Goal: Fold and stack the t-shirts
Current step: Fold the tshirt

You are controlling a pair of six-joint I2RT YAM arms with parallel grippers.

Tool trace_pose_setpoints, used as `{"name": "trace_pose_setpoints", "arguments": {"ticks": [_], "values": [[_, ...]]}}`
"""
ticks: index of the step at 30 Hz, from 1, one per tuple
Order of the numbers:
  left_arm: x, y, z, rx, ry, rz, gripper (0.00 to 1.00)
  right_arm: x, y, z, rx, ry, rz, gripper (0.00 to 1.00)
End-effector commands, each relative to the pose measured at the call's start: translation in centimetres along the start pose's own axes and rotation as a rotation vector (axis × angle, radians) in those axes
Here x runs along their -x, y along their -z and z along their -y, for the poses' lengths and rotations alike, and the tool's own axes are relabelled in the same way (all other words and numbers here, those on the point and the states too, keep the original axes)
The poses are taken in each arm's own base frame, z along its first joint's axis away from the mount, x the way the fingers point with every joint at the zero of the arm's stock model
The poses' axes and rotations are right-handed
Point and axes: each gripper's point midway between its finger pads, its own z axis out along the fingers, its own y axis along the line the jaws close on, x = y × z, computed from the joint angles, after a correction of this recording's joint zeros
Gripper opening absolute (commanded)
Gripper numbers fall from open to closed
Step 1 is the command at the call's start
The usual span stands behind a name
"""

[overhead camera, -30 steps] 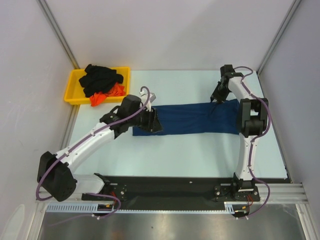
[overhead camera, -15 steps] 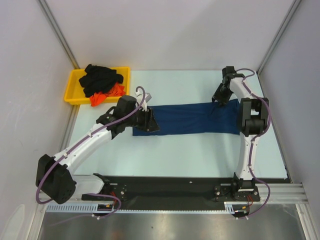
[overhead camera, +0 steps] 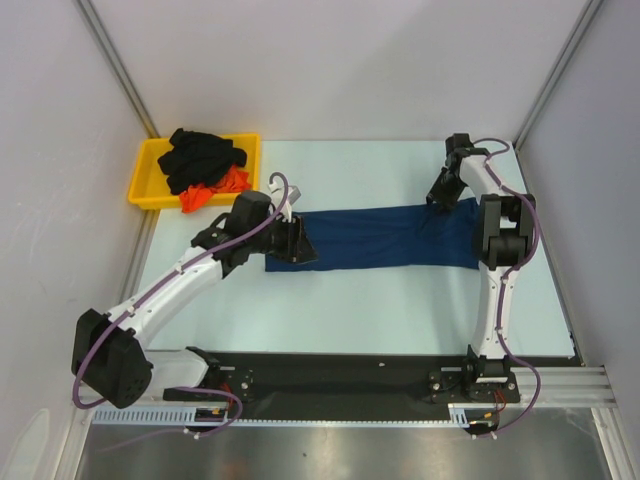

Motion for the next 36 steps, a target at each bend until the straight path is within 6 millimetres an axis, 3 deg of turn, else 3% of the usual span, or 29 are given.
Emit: {"name": "trace_pose_setpoints", "arguments": {"ticks": [1, 3, 6, 10, 12, 14, 17, 19, 23, 29, 36], "values": [[0.8, 0.6, 0.5, -0.028, -0.026, 0.028, 0.48, 1.2, 0.3, -0.6, 0.017, 0.045, 0.038, 0.34], [0.9, 0.6, 0.4, -0.029, -0.024, 0.028, 0.48, 1.4, 0.7, -0.8, 0.025, 0.062, 0.049, 0.29], [0.9, 0.5, 0.6, -0.037, -0.022, 0.024, 0.48, 1.3, 1.2, -0.8, 0.018, 0.082, 0.05, 0.1], [1.0, 0.4, 0.6, -0.038, -0.019, 0.027, 0.48, 1.3, 2.2, -1.0, 0.02, 0.115, 0.071, 0.0], [0.9, 0.4, 0.7, -0.043, -0.016, 0.022, 0.48, 1.4, 1.9, -0.9, 0.022, 0.126, 0.073, 0.07], [0.9, 0.4, 0.8, -0.048, -0.014, 0.022, 0.48, 1.6, 1.7, -1.1, 0.025, 0.132, 0.07, 0.23], [0.8, 0.5, 0.7, -0.041, -0.013, 0.026, 0.48, 1.4, 1.0, -1.0, 0.007, 0.134, 0.046, 0.28], [0.7, 0.7, 0.7, -0.042, -0.012, 0.026, 0.48, 1.5, 0.8, -0.5, -0.02, 0.129, 0.048, 0.25], [0.7, 0.8, 0.5, -0.034, -0.009, 0.029, 0.48, 2.1, 2.2, -0.9, -0.027, 0.132, 0.089, 0.01], [0.9, 0.7, 0.6, -0.042, -0.001, 0.035, 0.48, 2.2, 3.9, -2.8, 0.029, 0.183, 0.122, 0.0], [1.2, 0.4, 0.8, -0.052, 0.004, 0.035, 0.48, 1.0, 4.3, -4.8, 0.077, 0.251, 0.107, 0.0]]}}
